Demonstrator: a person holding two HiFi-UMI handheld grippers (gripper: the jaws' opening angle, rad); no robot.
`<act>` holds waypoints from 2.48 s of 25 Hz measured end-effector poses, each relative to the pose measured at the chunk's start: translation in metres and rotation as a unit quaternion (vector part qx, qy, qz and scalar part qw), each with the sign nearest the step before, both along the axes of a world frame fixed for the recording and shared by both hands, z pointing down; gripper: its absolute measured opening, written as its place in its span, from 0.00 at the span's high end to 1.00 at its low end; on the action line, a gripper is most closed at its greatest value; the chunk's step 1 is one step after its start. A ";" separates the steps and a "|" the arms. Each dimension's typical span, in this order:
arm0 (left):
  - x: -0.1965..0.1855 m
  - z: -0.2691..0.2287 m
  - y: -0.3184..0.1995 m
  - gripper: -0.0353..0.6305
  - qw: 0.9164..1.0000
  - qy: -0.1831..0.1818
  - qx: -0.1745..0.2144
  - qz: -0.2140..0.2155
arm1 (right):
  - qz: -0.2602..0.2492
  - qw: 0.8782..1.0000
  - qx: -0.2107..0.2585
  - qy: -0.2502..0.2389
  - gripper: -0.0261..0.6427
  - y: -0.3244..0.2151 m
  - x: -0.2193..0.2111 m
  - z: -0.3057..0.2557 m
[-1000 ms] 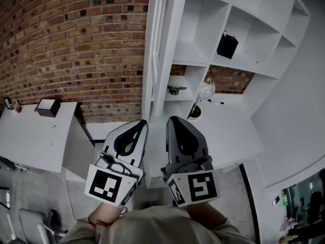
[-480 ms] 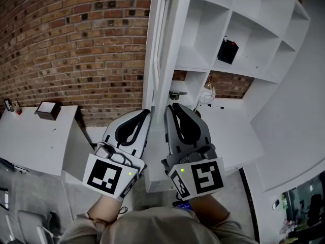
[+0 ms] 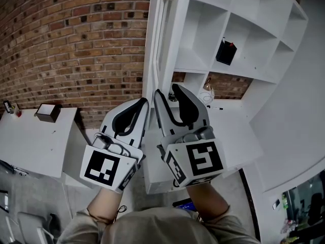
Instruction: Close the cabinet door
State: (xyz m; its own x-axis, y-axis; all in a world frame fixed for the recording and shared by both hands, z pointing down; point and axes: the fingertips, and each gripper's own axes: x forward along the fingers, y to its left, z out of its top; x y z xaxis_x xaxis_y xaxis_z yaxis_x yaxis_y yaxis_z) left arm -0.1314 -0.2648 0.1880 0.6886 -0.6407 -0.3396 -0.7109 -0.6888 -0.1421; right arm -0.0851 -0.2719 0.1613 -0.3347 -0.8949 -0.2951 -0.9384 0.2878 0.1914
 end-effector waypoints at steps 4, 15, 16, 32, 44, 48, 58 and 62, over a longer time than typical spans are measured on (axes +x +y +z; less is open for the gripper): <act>0.001 0.000 -0.003 0.94 1.000 0.001 -0.004 0.009 | 0.001 1.000 -0.009 -0.003 0.75 -0.008 -0.004 -0.002; 0.011 0.009 -0.002 0.94 0.999 -0.013 -0.011 0.037 | 0.018 0.999 -0.025 -0.016 0.77 -0.015 -0.002 0.004; 0.012 0.009 -0.002 0.94 0.999 -0.014 -0.011 0.039 | 0.018 0.999 -0.025 -0.016 0.78 -0.015 -0.001 0.004; 0.054 0.016 0.002 0.94 0.997 -0.032 -0.009 0.072 | 0.053 0.998 -0.023 -0.030 0.82 -0.014 0.055 0.004; 0.123 0.019 -0.016 0.94 0.997 -0.032 -0.010 0.076 | 0.038 0.999 -0.017 -0.029 0.82 -0.024 0.120 0.005; 0.147 0.017 -0.027 0.94 0.997 -0.032 -0.011 0.071 | 0.019 0.999 -0.018 -0.024 0.82 -0.030 0.137 0.003; 0.195 0.020 -0.055 0.94 0.997 -0.039 -0.016 0.059 | -0.025 0.999 -0.026 -0.041 0.81 -0.058 0.187 0.003; 0.213 0.018 -0.068 0.94 0.997 -0.046 -0.011 0.055 | -0.037 0.998 -0.028 -0.049 0.79 -0.075 0.208 0.003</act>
State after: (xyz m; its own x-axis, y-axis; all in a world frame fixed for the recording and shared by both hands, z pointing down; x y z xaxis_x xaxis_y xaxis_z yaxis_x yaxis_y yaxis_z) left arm 0.0819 -0.3325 0.2058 0.7825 -0.5659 -0.2596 -0.6157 -0.7655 -0.1872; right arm 0.1234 -0.3470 0.1648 -0.3722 -0.8851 -0.2794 -0.9277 0.3646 0.0807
